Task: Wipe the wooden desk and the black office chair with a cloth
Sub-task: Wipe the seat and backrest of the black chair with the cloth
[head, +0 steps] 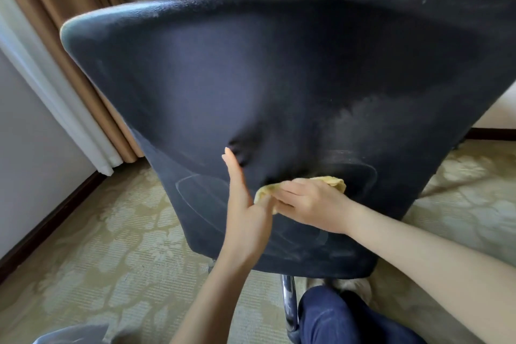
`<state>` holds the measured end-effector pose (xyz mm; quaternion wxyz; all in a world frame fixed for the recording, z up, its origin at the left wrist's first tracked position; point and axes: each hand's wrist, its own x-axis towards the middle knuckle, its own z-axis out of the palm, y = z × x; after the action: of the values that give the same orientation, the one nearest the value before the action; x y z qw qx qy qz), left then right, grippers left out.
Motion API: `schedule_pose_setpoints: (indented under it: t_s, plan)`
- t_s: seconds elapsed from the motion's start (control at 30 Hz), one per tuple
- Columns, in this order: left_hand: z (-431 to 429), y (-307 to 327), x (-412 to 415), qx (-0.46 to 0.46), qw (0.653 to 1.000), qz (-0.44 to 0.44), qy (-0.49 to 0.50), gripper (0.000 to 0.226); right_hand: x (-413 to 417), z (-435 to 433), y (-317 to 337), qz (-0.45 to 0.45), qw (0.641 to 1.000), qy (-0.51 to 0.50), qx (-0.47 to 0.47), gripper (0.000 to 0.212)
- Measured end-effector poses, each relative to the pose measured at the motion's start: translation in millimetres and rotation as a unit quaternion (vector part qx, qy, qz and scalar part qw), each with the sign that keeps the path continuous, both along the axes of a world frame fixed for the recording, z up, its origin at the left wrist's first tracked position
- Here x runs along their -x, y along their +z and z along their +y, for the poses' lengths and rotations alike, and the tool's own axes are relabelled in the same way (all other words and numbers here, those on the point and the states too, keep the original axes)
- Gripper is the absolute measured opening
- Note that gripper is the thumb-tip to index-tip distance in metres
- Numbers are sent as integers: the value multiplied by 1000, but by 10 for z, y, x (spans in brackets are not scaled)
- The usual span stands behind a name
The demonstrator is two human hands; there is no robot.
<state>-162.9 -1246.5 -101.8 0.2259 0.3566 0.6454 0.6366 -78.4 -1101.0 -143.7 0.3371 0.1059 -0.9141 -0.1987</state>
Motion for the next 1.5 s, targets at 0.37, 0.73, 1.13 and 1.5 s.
schedule_pose_setpoints:
  t_s: [0.37, 0.73, 1.13, 1.5]
  plan:
    - [191, 178, -248, 73, 995, 56, -40, 95, -930, 441, 819, -38, 991, -33, -123, 11]
    - [56, 219, -220, 105, 990, 89, -30, 88, -587, 149, 1719, 217, 948, -47, -226, 11]
    - [170, 170, -57, 96, 990, 99, -31, 96, -371, 251, 486, 177, 979, -79, -64, 14]
    - [199, 125, -205, 108, 988, 107, 22, 95, -998, 290, 31, -120, 989, -84, -32, 12]
